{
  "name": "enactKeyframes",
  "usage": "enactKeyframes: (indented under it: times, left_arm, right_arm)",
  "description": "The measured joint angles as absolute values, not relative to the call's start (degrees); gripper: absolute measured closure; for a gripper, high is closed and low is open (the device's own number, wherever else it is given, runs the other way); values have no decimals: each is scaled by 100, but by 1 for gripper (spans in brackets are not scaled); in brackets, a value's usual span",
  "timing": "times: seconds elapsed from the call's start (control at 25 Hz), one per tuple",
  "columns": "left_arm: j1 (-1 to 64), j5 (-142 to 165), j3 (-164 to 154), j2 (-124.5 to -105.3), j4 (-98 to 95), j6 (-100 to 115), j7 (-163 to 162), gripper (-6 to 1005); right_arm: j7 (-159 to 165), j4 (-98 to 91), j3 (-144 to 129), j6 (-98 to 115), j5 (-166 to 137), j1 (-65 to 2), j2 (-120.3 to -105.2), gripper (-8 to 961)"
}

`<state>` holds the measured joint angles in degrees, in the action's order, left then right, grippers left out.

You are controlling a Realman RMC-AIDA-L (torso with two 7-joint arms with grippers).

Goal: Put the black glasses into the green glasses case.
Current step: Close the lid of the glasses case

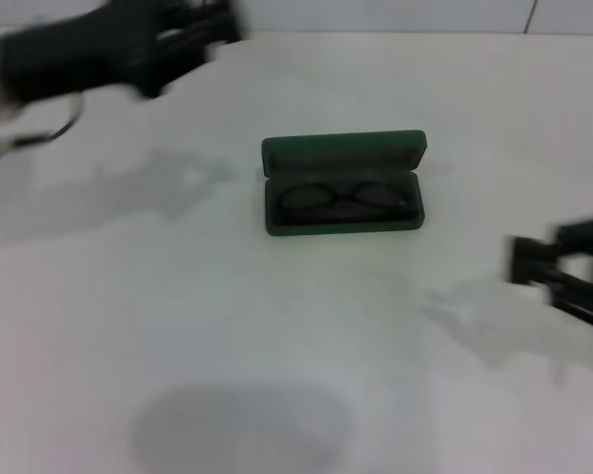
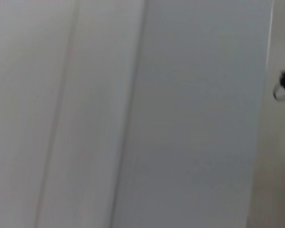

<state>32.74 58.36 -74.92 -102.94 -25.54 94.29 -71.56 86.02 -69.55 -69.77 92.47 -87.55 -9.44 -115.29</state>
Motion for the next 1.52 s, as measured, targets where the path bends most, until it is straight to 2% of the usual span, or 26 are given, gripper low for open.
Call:
enactKeyframes:
  times: [0.12, 0.24, 0.48, 0.6, 0.8, 1.52]
  left_arm:
    - [4029, 6829, -7309, -10297, -2598, 8928, -7816, 886]
    - [4738, 7971, -7281, -10395, -2590, 8259, -8390, 842]
    - [5471, 9923, -7279, -10889, -2634, 7026, -9075, 794]
    - [5576, 10292, -7277, -11084, -2599, 6656, -9171, 739]
    - [5565, 10564, -7284, -11263, -2584, 6306, -9252, 741]
    - [5425, 10695, -7305, -11372, -2577, 6019, -9314, 750]
  right_arm:
    - [8443, -6174, -6038, 10166, -8750, -893, -11527, 823]
    - [8165, -5502, -5711, 10379, -8749, -931, -11527, 823]
    - [7875, -4822, -5677, 10302, -8846, -1131, -11525, 822]
    - [7836, -4655, -5685, 10205, -8930, -1259, -11524, 821]
    - [7822, -4538, -5656, 10131, -9039, -1379, -11533, 820]
    - [7754, -4297, -5574, 9909, -8992, -1427, -11539, 816]
